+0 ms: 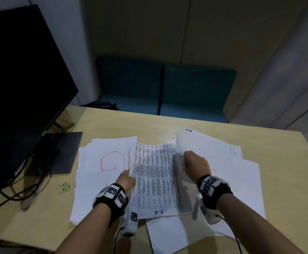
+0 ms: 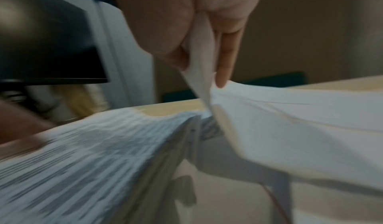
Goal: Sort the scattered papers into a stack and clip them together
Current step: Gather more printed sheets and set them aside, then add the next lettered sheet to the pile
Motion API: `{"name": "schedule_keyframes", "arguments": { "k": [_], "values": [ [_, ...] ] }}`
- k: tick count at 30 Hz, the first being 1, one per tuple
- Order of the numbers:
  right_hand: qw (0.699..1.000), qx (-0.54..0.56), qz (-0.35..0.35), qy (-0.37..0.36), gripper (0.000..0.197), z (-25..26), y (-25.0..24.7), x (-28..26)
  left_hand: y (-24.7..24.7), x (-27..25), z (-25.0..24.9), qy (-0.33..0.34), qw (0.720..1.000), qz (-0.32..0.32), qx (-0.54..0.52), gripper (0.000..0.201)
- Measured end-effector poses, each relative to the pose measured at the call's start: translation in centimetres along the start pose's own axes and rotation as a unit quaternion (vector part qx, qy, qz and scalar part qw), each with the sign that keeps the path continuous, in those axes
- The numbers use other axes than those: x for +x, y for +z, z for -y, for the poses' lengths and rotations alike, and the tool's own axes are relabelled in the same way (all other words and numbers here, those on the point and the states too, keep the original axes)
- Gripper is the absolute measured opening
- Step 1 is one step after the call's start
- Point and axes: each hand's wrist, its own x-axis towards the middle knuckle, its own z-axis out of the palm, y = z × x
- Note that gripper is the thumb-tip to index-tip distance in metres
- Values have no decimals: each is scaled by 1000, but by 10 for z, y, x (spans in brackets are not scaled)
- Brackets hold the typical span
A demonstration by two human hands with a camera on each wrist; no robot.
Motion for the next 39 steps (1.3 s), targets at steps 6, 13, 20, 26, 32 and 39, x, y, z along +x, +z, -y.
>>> {"name": "schedule_keyframes", "arguments": {
  "k": [6, 13, 20, 26, 32, 39],
  "values": [
    [968, -9, 140, -210, 21, 29, 17, -17, -4, 6, 10, -39, 975, 29, -218, 93],
    [958, 15, 211, -195, 24, 58, 18, -20, 2, 14, 17, -26, 952, 42, -302, 73],
    [884, -117, 326, -315, 32, 57, 28, -32, 1, 24, 24, -26, 964, 62, -258, 44],
    [965, 42, 235, -112, 36, 27, 14, -29, 6, 33, 30, 33, 999, -33, -2, 21],
    [925, 9, 153, 346, 61, -41, 12, -21, 3, 43, 30, 17, 996, -80, 19, 34],
    [886, -16, 260, 383, 63, -62, 47, -17, 5, 46, 33, 8, 996, -75, 40, 42]
  ]
}}
